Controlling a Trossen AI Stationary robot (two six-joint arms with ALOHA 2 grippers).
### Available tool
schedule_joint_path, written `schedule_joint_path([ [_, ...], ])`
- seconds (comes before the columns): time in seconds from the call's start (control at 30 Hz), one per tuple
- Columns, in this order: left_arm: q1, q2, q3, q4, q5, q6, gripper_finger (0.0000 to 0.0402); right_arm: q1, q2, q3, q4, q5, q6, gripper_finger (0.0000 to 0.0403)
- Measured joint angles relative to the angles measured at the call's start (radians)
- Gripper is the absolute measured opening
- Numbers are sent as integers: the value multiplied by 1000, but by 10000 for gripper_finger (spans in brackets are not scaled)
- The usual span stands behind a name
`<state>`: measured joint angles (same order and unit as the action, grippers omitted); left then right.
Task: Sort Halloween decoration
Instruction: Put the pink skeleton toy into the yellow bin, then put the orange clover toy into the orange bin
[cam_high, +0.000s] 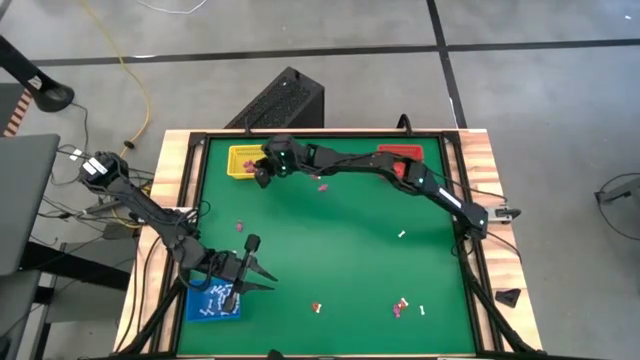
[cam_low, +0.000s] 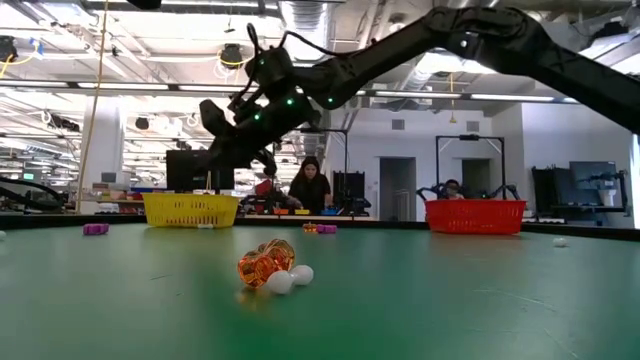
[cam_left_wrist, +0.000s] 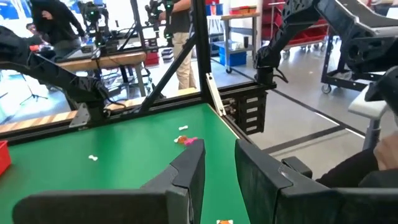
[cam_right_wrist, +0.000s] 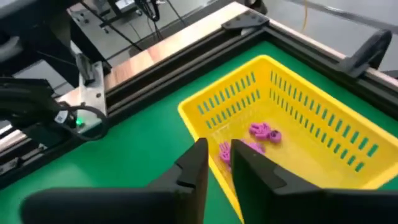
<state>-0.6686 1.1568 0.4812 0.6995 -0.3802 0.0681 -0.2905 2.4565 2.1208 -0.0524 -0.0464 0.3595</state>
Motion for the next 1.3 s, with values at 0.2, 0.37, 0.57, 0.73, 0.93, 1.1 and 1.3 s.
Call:
schedule_joint_path([
  [0.2,-7,0,0,9,-3,-1,79,-5,-17,0,-31,16,-5,142],
  [0.37,-13,0,0,8,-2,-20,79,-7,-143,0,-301,-6,-56,154],
  [0.57,-22,0,0,-20,-10,-55,79,14,-349,2,-846,-8,-151,146],
  [0.73,-21,1,0,-85,-38,-139,79,133,-496,-31,-1275,84,-177,140],
  [0.93,-21,1,0,-177,-92,-261,79,446,-735,-299,-1295,402,-52,139],
  [1.1,-21,2,0,-250,-135,-404,79,729,-941,-682,-1012,702,122,136],
  [1.3,44,-22,50,-439,-294,-617,72,922,-1109,-1063,-574,935,128,134],
])
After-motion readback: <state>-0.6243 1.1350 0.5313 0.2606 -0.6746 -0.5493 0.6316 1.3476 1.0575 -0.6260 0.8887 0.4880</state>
